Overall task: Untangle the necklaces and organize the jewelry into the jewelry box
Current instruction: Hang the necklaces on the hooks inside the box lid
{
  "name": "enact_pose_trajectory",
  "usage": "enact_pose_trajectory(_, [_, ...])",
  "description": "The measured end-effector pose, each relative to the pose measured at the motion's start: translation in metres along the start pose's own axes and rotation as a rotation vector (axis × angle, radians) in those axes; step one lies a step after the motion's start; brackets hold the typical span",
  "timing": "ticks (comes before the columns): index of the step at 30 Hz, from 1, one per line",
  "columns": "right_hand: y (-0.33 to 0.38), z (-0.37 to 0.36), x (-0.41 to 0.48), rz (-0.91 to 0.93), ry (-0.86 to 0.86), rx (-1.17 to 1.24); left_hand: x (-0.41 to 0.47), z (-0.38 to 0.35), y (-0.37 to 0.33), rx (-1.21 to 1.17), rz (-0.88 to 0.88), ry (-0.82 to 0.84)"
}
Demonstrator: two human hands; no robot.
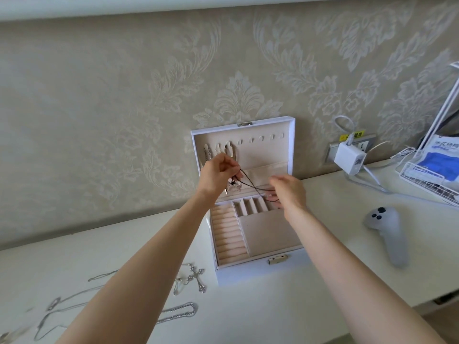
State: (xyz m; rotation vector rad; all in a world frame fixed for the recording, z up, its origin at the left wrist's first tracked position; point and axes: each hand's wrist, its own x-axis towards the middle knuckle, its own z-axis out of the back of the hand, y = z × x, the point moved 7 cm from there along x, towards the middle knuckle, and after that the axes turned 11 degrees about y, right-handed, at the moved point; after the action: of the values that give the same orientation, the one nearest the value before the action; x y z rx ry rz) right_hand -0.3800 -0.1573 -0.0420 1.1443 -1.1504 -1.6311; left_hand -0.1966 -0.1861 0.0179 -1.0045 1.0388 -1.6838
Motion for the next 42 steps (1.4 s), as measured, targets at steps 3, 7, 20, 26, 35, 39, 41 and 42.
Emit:
enact_pose_trajectory(3, [0.02,-0.006,-0.005,0.049,0.079,-0.487,0.01,0.001,-0.007,0.27,0.002,-0.006])
enact_pose_trajectory(7, [0.07,0.0,-0.018,0.482,-0.312,-0.713,0.017,-0.007,-0.017,0.535,-0.019,0.07])
enact_pose_trajectory(20, [0.052,-0.038,0.028,0.326,0.265,0.136,0.027,0.002,-0.014,0.424,-0.095,-0.12])
enact_pose_trajectory(26, [0.07,-0.041,0.037,0.367,0.214,0.22,0.024,0.009,-0.014,0.215,0.045,-0.415])
enact_pose_trajectory(35, [0.081,-0.049,0.049,0.376,0.019,0.183,0.027,0.006,-0.018,0.177,0.224,-0.685])
enact_pose_trajectory(39, [0.083,-0.048,0.049,0.345,-0.056,0.126,0.033,0.007,-0.02,0.223,0.263,-0.649])
enact_pose_trajectory(41, [0.084,-0.046,0.049,0.3,-0.06,0.099,0.037,0.008,-0.022,0.274,0.293,-0.611])
enact_pose_trajectory(42, [0.083,-0.045,0.049,0.269,-0.057,0.112,0.037,0.009,-0.022,0.299,0.307,-0.595])
